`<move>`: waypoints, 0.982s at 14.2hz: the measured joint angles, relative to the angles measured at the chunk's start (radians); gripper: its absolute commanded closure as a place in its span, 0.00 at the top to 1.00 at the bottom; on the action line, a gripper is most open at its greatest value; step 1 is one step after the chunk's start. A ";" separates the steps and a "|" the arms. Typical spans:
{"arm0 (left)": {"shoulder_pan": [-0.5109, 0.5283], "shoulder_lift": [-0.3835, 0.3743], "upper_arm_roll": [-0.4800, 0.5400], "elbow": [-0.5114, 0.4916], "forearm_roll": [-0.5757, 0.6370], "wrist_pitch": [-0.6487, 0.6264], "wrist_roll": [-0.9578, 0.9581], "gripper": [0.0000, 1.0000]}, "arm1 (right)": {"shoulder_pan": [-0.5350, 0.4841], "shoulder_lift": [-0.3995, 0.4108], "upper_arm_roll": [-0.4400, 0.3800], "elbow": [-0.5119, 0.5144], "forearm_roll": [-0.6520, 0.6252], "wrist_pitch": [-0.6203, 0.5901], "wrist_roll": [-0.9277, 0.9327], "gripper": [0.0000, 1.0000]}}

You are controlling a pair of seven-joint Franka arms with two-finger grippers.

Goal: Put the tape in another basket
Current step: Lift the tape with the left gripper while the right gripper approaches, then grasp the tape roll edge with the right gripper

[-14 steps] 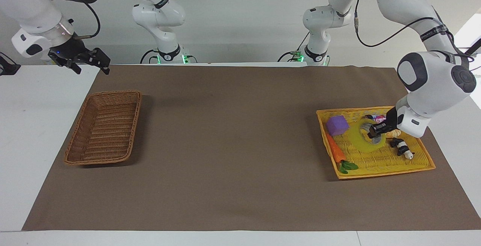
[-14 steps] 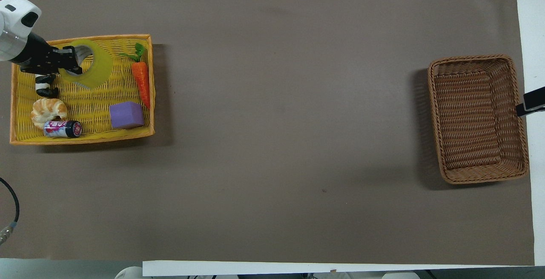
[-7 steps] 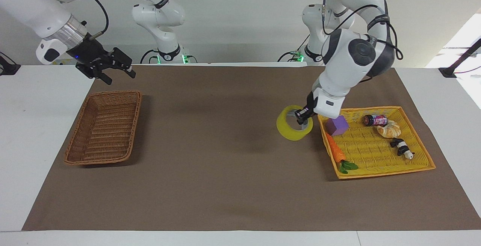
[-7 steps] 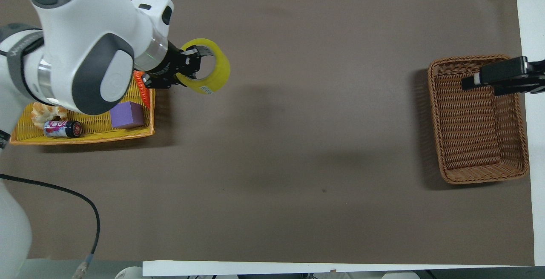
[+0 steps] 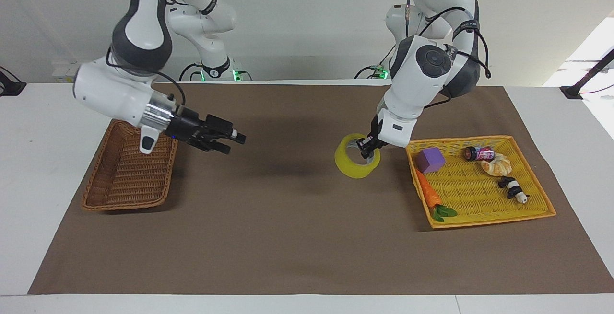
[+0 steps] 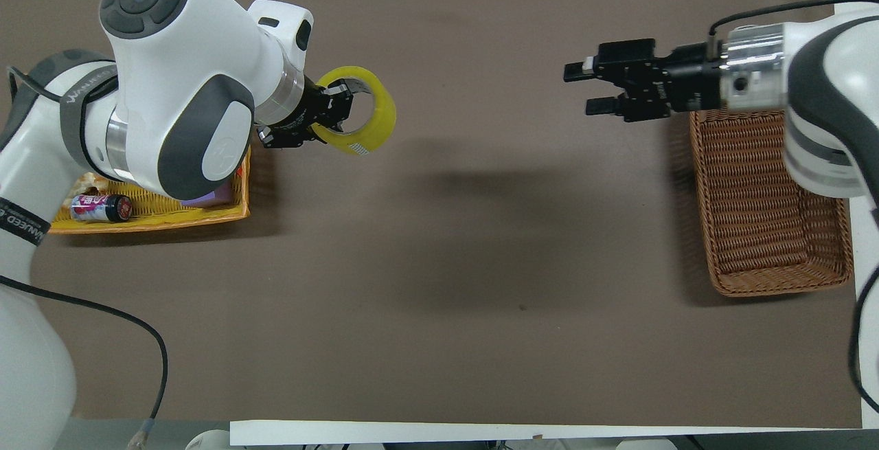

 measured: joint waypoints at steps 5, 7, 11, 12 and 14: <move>-0.019 -0.003 -0.002 -0.009 -0.001 0.002 0.001 0.00 | 0.171 0.080 0.001 -0.020 0.184 0.176 -0.028 1.00; -0.037 -0.004 -0.002 -0.011 -0.001 0.002 0.001 0.00 | 0.223 0.081 0.001 -0.029 0.226 0.224 -0.028 1.00; -0.056 -0.008 -0.003 -0.019 -0.001 0.002 0.001 0.00 | 0.280 0.080 0.001 -0.037 0.301 0.272 -0.028 1.00; -0.056 -0.009 -0.003 -0.022 -0.001 0.002 0.001 0.00 | 0.299 0.080 0.001 -0.043 0.312 0.290 -0.028 1.00; -0.056 -0.011 -0.002 -0.028 -0.001 0.002 0.001 0.00 | 0.331 0.080 0.002 -0.051 0.320 0.311 -0.028 1.00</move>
